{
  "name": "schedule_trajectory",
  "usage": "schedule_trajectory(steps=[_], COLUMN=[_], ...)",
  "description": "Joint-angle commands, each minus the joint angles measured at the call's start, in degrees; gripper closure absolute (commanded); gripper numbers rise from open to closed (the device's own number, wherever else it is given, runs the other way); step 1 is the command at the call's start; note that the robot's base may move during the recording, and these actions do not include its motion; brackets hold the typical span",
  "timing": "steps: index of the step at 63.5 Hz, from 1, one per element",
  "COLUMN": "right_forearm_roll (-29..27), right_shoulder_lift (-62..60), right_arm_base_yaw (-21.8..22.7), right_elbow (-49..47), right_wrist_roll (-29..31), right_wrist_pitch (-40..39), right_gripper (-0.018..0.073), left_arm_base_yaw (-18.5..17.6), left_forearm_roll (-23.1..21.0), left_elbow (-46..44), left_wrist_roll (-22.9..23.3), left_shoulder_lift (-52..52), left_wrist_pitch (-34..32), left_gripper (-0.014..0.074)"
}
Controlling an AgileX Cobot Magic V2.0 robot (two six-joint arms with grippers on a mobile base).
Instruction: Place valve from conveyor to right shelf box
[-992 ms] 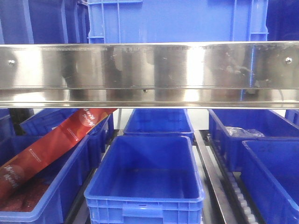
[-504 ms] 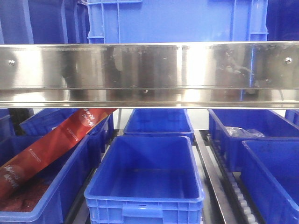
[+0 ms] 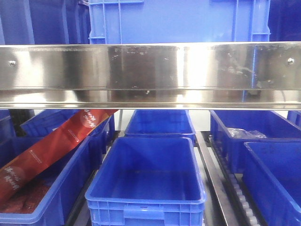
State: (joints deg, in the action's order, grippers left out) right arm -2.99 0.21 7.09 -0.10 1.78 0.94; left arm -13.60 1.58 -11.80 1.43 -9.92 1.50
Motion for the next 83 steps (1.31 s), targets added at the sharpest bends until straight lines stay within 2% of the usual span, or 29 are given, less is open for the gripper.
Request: schedule_trajectory(steps=[1,12,15,19,30,50,83], right_forearm_roll=[0.5,0.5,0.5,0.5,0.5,0.5,0.5], right_shoulder_lift=[-0.2,-0.2,-0.2,-0.2,-0.2,-0.2,-0.2], right_arm_base_yaw=[0.2,0.2,0.2,0.2,0.2,0.2,0.2], right_elbow=[0.1,0.1,0.1,0.1,0.1,0.1,0.1], right_wrist_roll=[0.3,0.3,0.3,0.3,0.3,0.3,0.3], right_wrist_pitch=[-1.4,-1.4,-1.4,-1.4,-1.4,-1.4,-1.4], right_gripper=[0.0728,0.0728,0.0728,0.0728,0.0728,0.0728,0.0728], left_arm_base_yaw=[2.8,4.7,4.9,4.9,5.7,10.6,10.6], left_forearm_roll=[0.4,0.3,0.3,0.3,0.3,0.3,0.3], left_elbow=[4.5,11.7,11.8,11.8,11.8,11.8,11.8], left_wrist_roll=[0.7,4.0,4.0,4.0,4.0,4.0,4.0], left_shoulder_lift=[4.3,9.9,9.9,9.9,9.9,9.9,9.9], left_wrist_pitch=[-0.3,-0.3,-2.6,1.3,2.2,2.2,2.1], left_gripper=[0.0707,0.0707,0.0707,0.0707,0.0707,0.0707,0.0707])
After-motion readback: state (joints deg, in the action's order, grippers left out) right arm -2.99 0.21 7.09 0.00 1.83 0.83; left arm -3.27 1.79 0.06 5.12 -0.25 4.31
